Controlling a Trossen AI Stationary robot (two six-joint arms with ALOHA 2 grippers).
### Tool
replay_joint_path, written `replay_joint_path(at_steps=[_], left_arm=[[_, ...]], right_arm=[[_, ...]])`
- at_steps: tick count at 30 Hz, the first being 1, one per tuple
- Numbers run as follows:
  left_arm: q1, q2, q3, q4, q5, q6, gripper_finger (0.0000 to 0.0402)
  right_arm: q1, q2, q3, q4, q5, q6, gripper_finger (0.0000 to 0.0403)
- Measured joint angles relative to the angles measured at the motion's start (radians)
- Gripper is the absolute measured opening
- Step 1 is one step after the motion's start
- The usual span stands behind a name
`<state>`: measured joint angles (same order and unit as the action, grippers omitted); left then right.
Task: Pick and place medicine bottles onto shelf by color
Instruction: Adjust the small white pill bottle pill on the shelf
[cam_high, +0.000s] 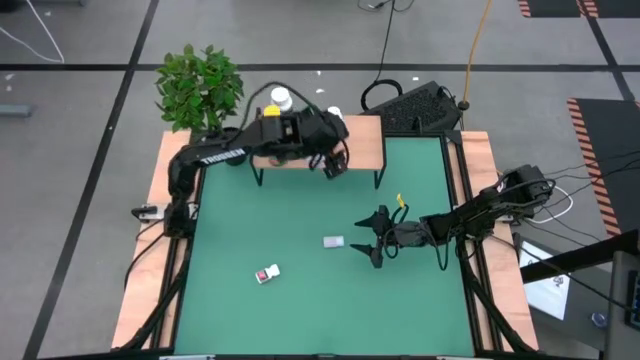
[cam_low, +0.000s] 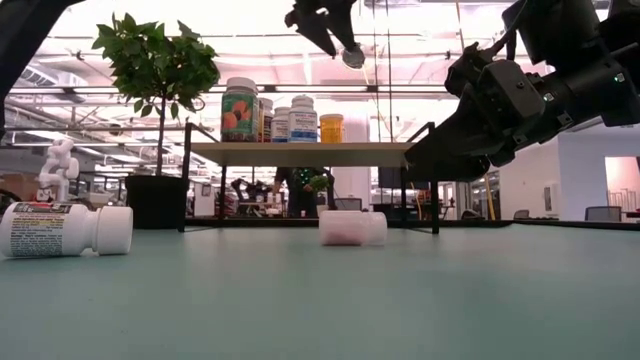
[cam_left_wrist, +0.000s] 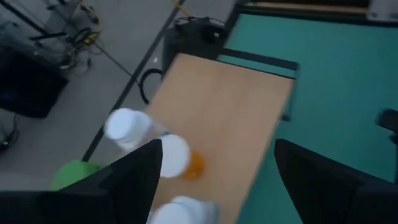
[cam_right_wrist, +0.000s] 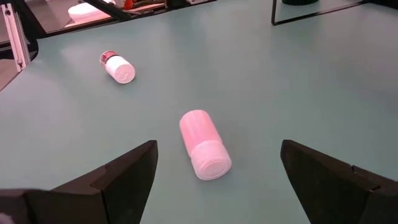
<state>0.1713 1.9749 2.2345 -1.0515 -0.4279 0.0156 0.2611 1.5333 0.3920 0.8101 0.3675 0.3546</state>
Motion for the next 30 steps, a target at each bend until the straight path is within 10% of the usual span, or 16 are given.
replay_joint_path(at_steps=[30], left_arm=[[0.021,0.051,-0.058,-0.151,-0.169,-0.077,0.0312]], right_arm=[[0.0,0.0,0.0,0.0,-0.003,0.01,0.0336]])
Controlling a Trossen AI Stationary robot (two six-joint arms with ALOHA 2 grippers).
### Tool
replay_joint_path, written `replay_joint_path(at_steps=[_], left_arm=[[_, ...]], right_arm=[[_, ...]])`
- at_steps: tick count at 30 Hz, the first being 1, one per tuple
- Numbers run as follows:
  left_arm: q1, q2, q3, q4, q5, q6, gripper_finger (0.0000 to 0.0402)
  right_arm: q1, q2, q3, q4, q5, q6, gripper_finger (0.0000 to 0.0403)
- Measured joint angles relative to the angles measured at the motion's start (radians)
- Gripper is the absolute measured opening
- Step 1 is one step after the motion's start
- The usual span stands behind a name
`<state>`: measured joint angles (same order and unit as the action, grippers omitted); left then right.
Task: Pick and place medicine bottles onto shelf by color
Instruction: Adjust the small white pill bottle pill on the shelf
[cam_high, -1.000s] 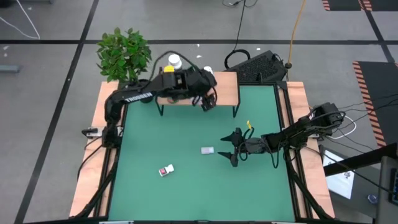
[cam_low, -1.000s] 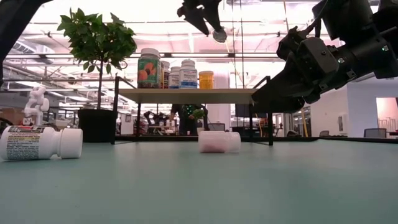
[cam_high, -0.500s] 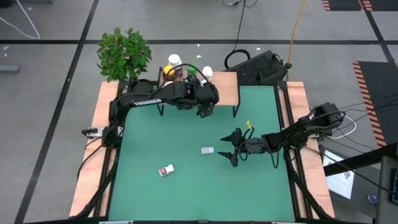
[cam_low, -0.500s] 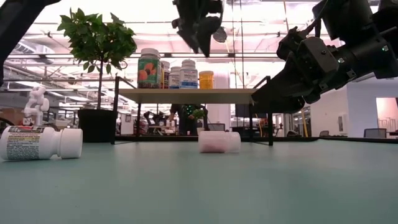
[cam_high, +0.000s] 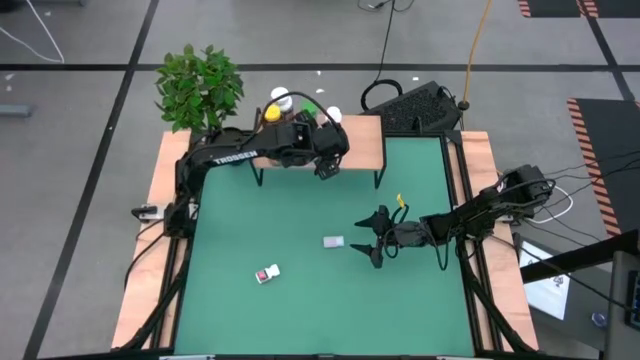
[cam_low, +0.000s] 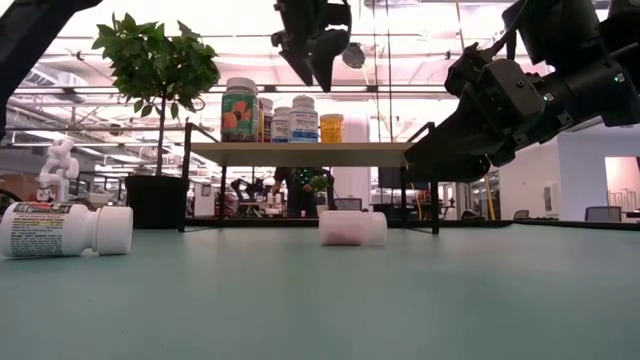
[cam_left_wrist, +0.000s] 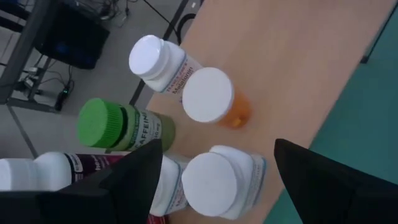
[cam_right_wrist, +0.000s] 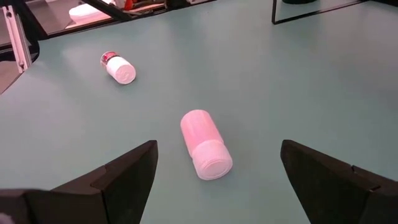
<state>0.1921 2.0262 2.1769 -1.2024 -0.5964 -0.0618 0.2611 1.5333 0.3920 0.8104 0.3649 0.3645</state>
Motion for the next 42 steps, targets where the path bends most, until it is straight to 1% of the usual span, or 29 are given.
replay_joint_path(at_steps=[5,9,12,14,19,24,38,42], left_arm=[[0.02,0.0,0.0,-0.024,0.0,0.0,0.0312],[0.022,-0.017,0.0,-0.08,0.0,-0.014,0.0312],[0.024,-0.05,0.0,-0.077,-0.002,-0.038,0.0312],[0.027,-0.057,0.003,-0.034,-0.006,-0.045,0.0312],[0.037,-0.065,-0.011,-0.001,-0.005,-0.046,0.0312],[0.037,-0.063,-0.03,-0.03,-0.002,-0.065,0.0312],[0.077,-0.066,-0.118,-0.022,-0.016,-0.073,0.0312],[0.076,-0.067,-0.122,-0.036,-0.018,-0.08,0.0312]], right_arm=[[0.0,0.0,0.0,-0.011,-0.001,0.015,0.0336],[0.0,0.0,0.0,-0.05,-0.001,0.024,0.0336],[-0.006,0.0,0.0,-0.044,0.0,0.03,0.0336],[-0.007,0.0,0.0,-0.033,0.0,0.036,0.0336],[-0.004,0.0,0.0,-0.026,-0.001,0.047,0.0336],[0.001,0.0,0.0,-0.023,-0.002,0.061,0.0336],[0.001,0.0,0.0,-0.022,-0.002,0.066,0.0336],[0.001,0.0,0.0,-0.023,-0.002,0.066,0.0336]])
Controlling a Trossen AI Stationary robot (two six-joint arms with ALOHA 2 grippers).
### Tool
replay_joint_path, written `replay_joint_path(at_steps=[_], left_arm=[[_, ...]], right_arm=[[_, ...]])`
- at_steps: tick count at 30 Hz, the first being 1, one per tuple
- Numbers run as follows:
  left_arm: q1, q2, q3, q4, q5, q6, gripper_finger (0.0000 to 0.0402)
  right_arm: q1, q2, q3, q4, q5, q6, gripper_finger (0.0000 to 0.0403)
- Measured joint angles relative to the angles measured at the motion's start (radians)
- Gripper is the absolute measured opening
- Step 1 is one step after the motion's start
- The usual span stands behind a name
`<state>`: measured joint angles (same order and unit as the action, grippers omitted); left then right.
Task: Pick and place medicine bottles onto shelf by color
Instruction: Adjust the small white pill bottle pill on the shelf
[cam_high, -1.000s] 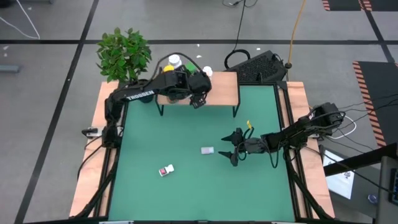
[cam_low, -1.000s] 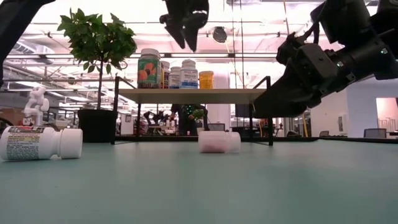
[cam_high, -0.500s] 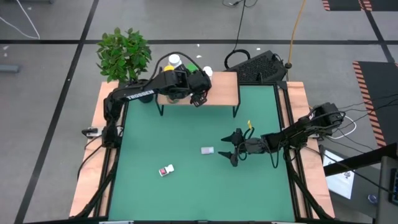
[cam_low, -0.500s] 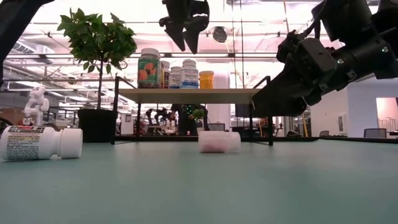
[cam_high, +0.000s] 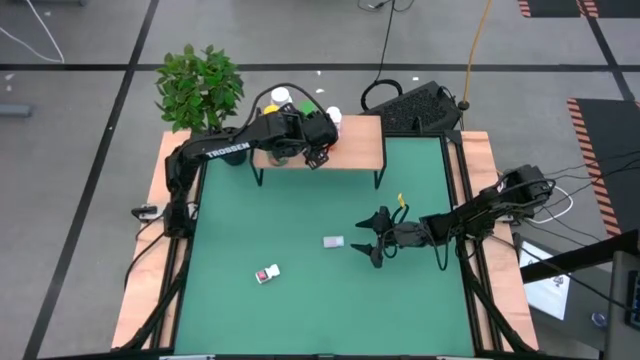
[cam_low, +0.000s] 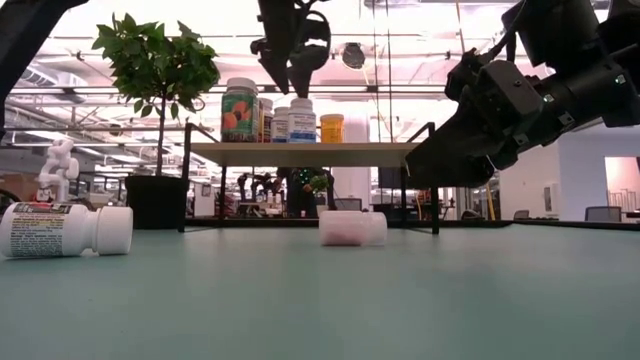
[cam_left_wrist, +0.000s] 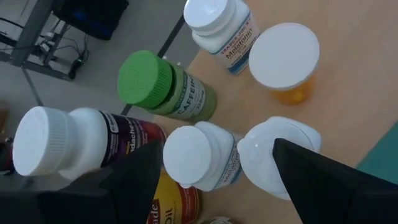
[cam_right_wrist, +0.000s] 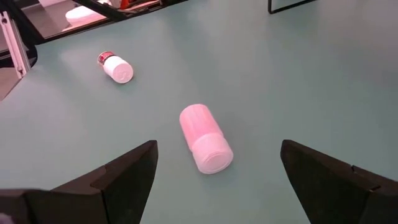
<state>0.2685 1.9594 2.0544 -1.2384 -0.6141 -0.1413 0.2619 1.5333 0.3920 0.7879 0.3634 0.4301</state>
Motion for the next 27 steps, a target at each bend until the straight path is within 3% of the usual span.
replay_joint_path(at_steps=[10,27], left_arm=[[-0.015,-0.022,-0.002,-0.097,0.003,-0.011,0.0312],[-0.016,-0.023,-0.002,-0.127,-0.013,-0.022,0.0312]], right_arm=[[0.0,0.0,0.0,-0.005,0.0,-0.004,0.0336],[0.0,0.0,0.0,0.0,0.0,0.003,0.0336]])
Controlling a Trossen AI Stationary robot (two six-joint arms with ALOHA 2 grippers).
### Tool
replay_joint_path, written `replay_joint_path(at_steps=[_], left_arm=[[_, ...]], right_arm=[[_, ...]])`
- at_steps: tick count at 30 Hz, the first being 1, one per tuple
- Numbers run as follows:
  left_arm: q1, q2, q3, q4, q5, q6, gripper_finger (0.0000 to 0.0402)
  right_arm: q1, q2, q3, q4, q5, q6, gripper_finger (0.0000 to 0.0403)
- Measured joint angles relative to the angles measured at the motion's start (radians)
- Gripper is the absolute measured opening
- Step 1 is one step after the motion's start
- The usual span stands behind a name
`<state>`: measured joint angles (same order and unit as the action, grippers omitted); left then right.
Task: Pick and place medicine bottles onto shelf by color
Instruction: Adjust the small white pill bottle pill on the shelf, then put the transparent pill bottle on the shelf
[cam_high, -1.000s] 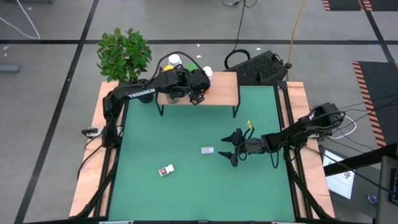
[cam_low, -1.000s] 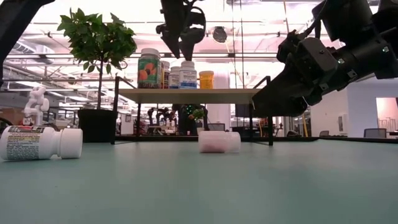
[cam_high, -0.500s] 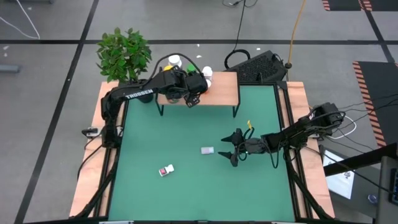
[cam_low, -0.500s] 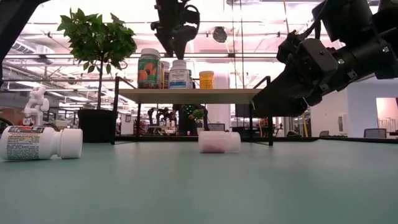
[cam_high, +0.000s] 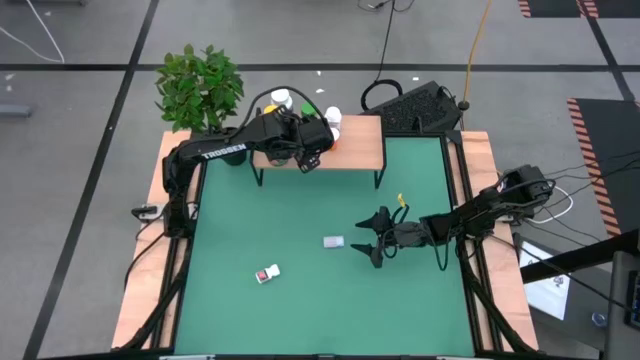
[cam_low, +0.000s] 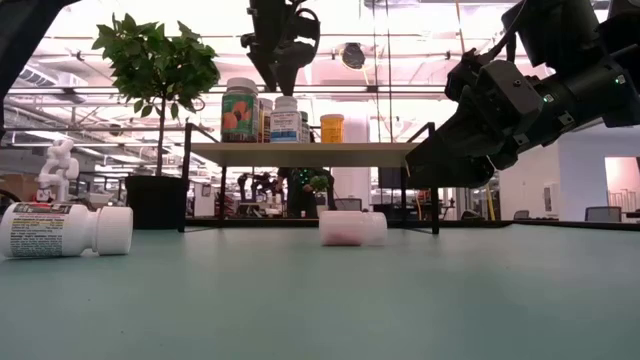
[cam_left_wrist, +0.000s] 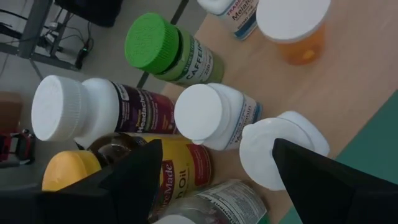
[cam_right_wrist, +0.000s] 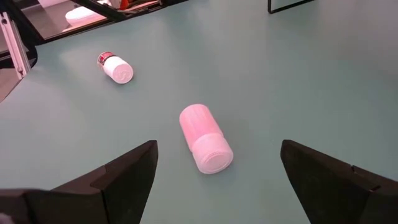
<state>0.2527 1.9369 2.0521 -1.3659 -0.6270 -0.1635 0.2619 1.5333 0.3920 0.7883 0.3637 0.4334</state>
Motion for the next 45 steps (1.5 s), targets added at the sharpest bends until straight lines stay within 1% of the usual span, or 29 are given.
replay_joint_path(at_steps=[10,14,17,19,22,24,26,28,31,34,36,39,42,45], left_arm=[[0.002,-0.065,-0.003,0.001,0.003,-0.006,0.0312],[-0.001,-0.095,-0.003,-0.007,-0.002,-0.041,0.0312],[-0.025,-0.127,-0.003,-0.009,-0.007,-0.071,0.0312],[-0.058,-0.142,-0.002,-0.009,-0.021,-0.091,0.0312],[-0.137,-0.156,-0.014,-0.012,-0.108,-0.146,0.0311],[-0.211,-0.164,-0.051,0.007,-0.172,-0.188,0.0303],[-0.295,-0.185,-0.126,0.045,-0.212,-0.227,0.029],[-0.373,-0.188,-0.222,0.128,-0.23,-0.25,0.0274],[-0.486,-0.189,-0.369,0.243,-0.227,-0.302,0.0249],[-0.575,-0.191,-0.496,0.427,-0.213,-0.352,0.023],[-0.621,-0.188,-0.573,0.508,-0.205,-0.383,0.0221],[-0.668,-0.189,-0.69,0.709,-0.204,-0.431,0.0213],[-0.693,-0.189,-0.815,0.903,-0.204,-0.452,0.0212],[-0.703,-0.188,-0.957,1.161,-0.198,-0.446,0.0212]], right_arm=[[0.0,0.0,0.0,0.0,0.0,-0.001,0.0336],[0.0,0.0,0.0,0.0,0.0,-0.001,0.0336],[0.0,0.0,0.0,0.0,0.0,-0.001,0.0336],[0.0,0.0,0.0,0.0,-0.003,-0.002,0.0336],[0.001,0.0,0.0,0.002,-0.053,-0.019,0.0336],[0.001,0.0,0.0,0.009,-0.11,-0.045,0.0336],[0.002,0.0,0.0,0.015,-0.167,-0.072,0.0336],[0.002,0.0,0.0,0.025,-0.203,-0.095,0.0336],[0.002,0.0,0.0,0.035,-0.234,-0.117,0.0336],[0.002,0.0,0.001,0.068,-0.237,-0.122,0.0336],[0.002,0.0,0.017,0.059,-0.238,-0.145,0.0336],[0.008,0.001,0.062,-0.017,-0.228,-0.221,0.0336],[0.015,0.001,0.118,-0.091,-0.204,-0.259,0.0336],[0.015,0.009,0.149,-0.105,-0.203,-0.298,0.0336]])
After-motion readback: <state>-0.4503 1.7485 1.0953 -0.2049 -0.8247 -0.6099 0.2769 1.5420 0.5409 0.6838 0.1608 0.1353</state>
